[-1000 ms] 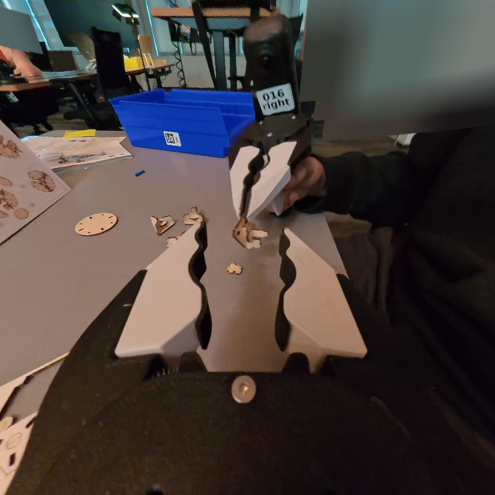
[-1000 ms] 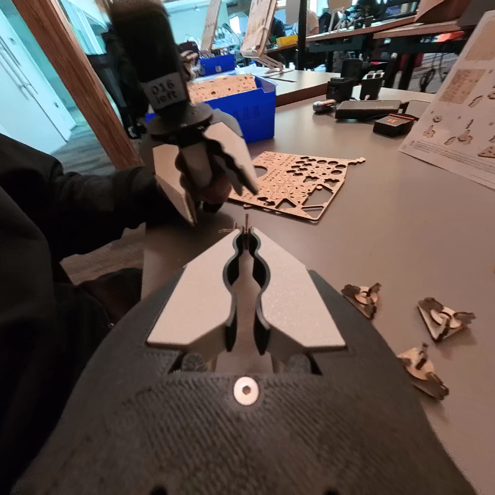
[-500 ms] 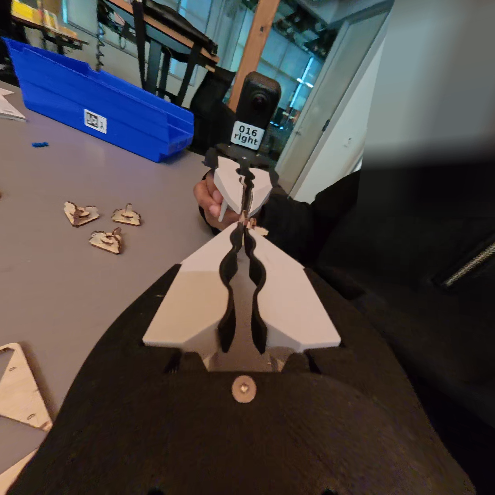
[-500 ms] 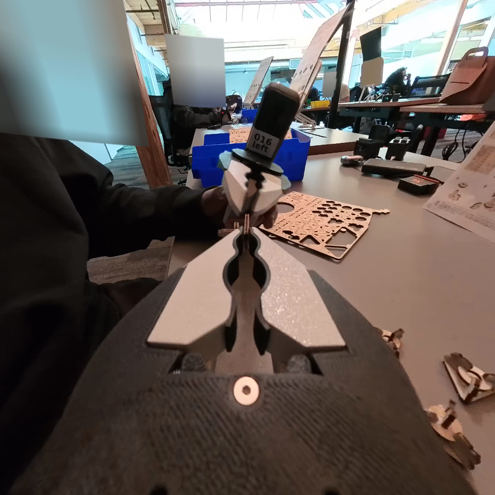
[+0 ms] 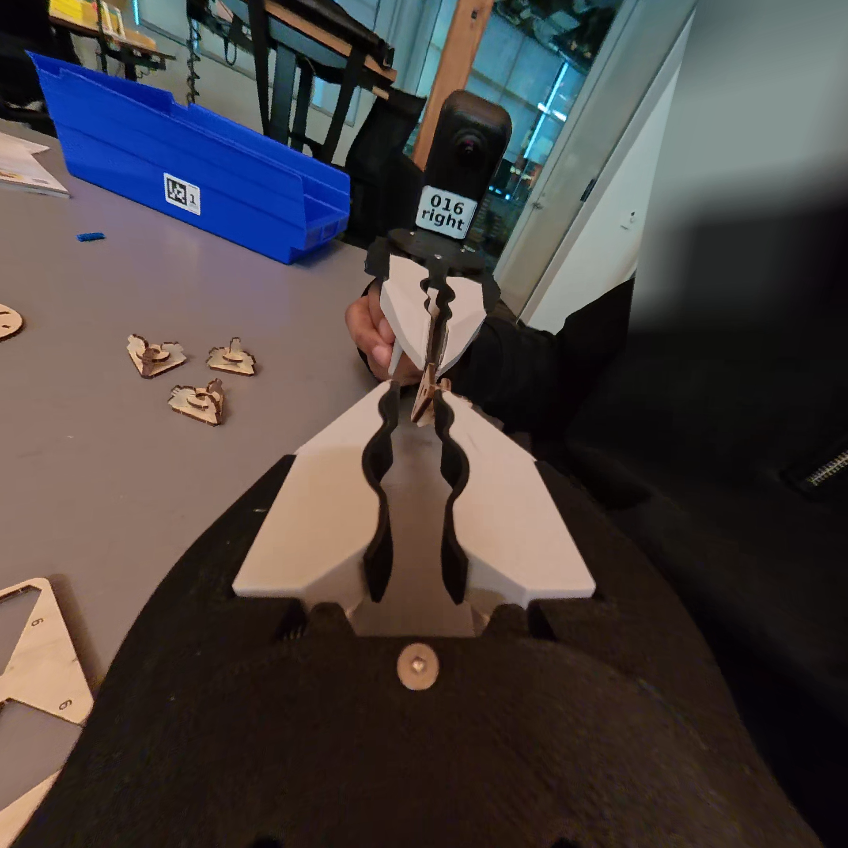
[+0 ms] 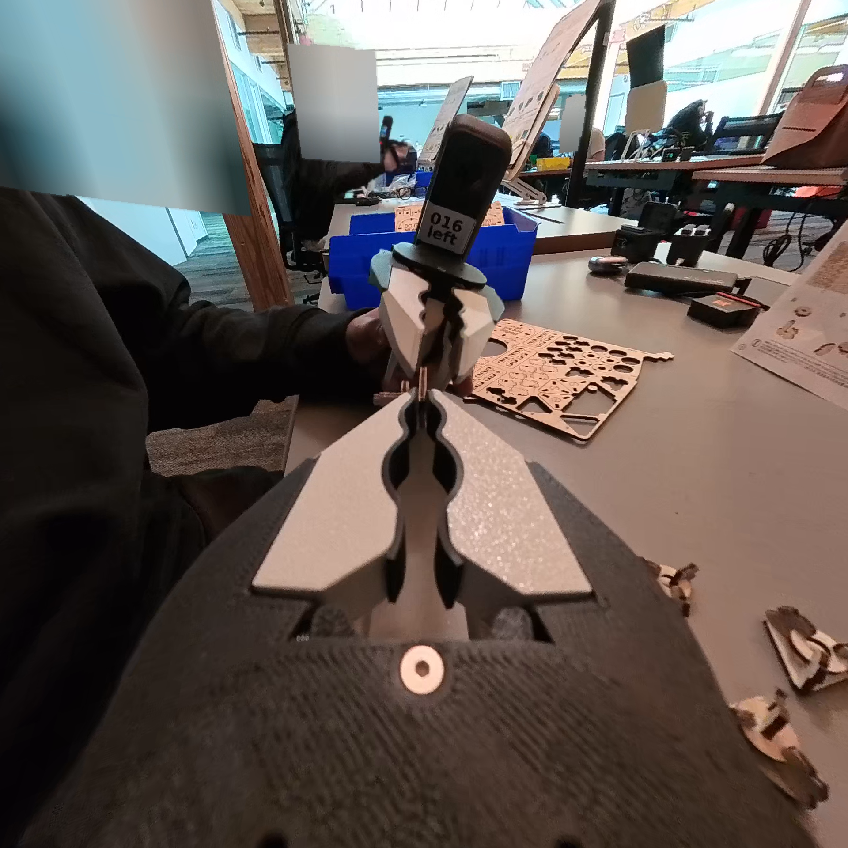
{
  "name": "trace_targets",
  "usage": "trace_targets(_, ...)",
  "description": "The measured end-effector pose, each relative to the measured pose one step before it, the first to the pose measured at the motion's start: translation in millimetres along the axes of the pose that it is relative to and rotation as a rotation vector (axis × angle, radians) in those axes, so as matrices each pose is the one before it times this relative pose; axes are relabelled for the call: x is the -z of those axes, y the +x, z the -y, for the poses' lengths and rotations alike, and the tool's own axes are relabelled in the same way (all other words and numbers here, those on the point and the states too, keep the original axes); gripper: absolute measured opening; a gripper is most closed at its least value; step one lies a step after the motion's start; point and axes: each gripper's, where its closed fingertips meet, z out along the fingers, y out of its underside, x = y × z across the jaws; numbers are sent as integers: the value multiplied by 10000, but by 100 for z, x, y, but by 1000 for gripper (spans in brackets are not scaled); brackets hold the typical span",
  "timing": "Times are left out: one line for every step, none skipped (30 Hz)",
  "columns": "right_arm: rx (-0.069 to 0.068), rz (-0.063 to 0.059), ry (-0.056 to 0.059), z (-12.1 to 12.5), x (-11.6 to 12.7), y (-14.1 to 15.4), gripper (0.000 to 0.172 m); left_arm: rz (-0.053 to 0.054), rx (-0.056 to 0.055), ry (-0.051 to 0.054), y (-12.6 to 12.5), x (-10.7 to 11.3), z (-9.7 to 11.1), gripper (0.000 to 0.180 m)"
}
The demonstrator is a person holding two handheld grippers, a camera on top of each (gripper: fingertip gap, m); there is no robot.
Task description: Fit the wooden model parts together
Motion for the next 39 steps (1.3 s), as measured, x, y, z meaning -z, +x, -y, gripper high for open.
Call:
trace_targets(-25,-5,3,7,-16,29,1,-12,-99,-95,160,-70,-55,3)
trace_targets(-14,-24,-20,-25,-18,41,1,169,-150,13,0,14,178,1)
trace_targets(-9,-81,-1,9,2,107,1,310,-272,55,-132,48,211,0)
trace_targets(-22,-63,18,26,4,104,1,189,-248,-13,-16,1,60,0)
trace_targets(-35,-76,-9,2,-9,130,1,129,-66,-64,-114,-28,-74,1)
trace_targets(-25,-63,6,10,30,116,1,132,91,-52,-266,34,-72,1)
trace_targets(-12,-127,-47,-55,69,214,1,235,147,-32,-519,141,-76,1)
trace_targets(41,-243,-124,-163,166,418,3,262,161,22,-613,256,-18,1)
trace_targets(72,-280,-197,-255,238,506,7,237,199,104,-589,319,108,1)
trace_targets(35,-356,-407,-557,233,677,11,181,226,171,-510,334,230,1)
trace_targets(-68,-408,-701,-983,146,862,13,100,232,191,-388,311,251,0)
trace_targets(-127,-325,-977,-1424,-13,768,20,41,220,155,-268,233,197,0)
trace_targets(-126,-148,-1067,-1616,-168,453,30,22,174,96,-213,157,123,0)
trace_targets(-128,-114,-982,-1540,-280,318,36,38,104,43,-158,94,52,0)
trace_targets(-66,-125,-681,-1112,-355,254,38,22,27,3,-64,33,-8,0)
trace_targets(-2,-43,-331,-525,-315,13,37,-1,-24,-27,19,-18,-40,0)
trace_targets(19,2,-99,-47,-207,-123,34,20,-45,-64,1,-60,-97,0)
trace_targets(20,73,55,178,-110,-285,32,48,-54,-85,-24,-73,-132,0)
trace_targets(0,118,77,205,-84,-348,30,44,-68,-85,-3,-90,-128,0)
trace_targets(-29,28,-7,65,-132,-189,29,20,-66,-82,22,-83,-119,0)
trace_targets(2,-131,-143,-148,-188,74,29,21,-62,-75,21,-89,-116,0)
trace_targets(72,-249,-243,-303,-238,223,29,24,-66,-79,26,-84,-115,0)
trace_targets(128,-212,-278,-338,-279,128,31,21,-71,-76,36,-75,-113,0)
trace_targets(149,-206,-257,-296,-267,78,31,27,-68,-59,22,-66,-78,0)
trace_targets(96,-141,-59,9,-163,-30,31,29,-62,-55,8,-52,-77,0)
trace_targets(97,21,-17,61,-89,-244,28,24,-51,-47,10,-49,-73,0)
trace_targets(66,9,18,93,-65,-183,22,15,-31,-43,-1,-37,-76,0)
trace_targets(64,-17,-7,48,-66,-108,14,1,-7,-38,7,-33,-59,0)
trace_targets(47,-108,-5,41,-43,82,13,-19,6,-31,21,-31,-52,0)
trace_targets(21,-58,-3,26,-29,68,13,-23,21,-39,10,-20,-76,0)
trace_targets(11,-27,3,28,-16,57,13,-26,28,-50,8,-34,-94,0)
trace_targets(62,-84,49,83,26,156,13,-34,26,-59,18,-28,-106,0)
trace_targets(119,-122,208,317,161,195,12,-21,6,-64,15,-49,-98,0)
trace_targets(139,-53,407,630,335,71,13,14,-29,-60,2,-36,-97,0)
trace_targets(107,30,466,811,476,-28,13,39,-71,-65,-2,-44,-90,0)
trace_targets(91,27,443,881,548,-39,13,58,-97,-80,-2,-68,-108,0)
trace_targets(114,-19,375,866,559,-14,13,74,-106,-89,-13,-66,-101,0)
trace_targets(164,-15,295,758,490,-85,12,76,-132,-87,14,-89,-86,0)
trace_targets(164,4,228,640,396,-165,12,89,-171,-86,34,-89,-79,0)
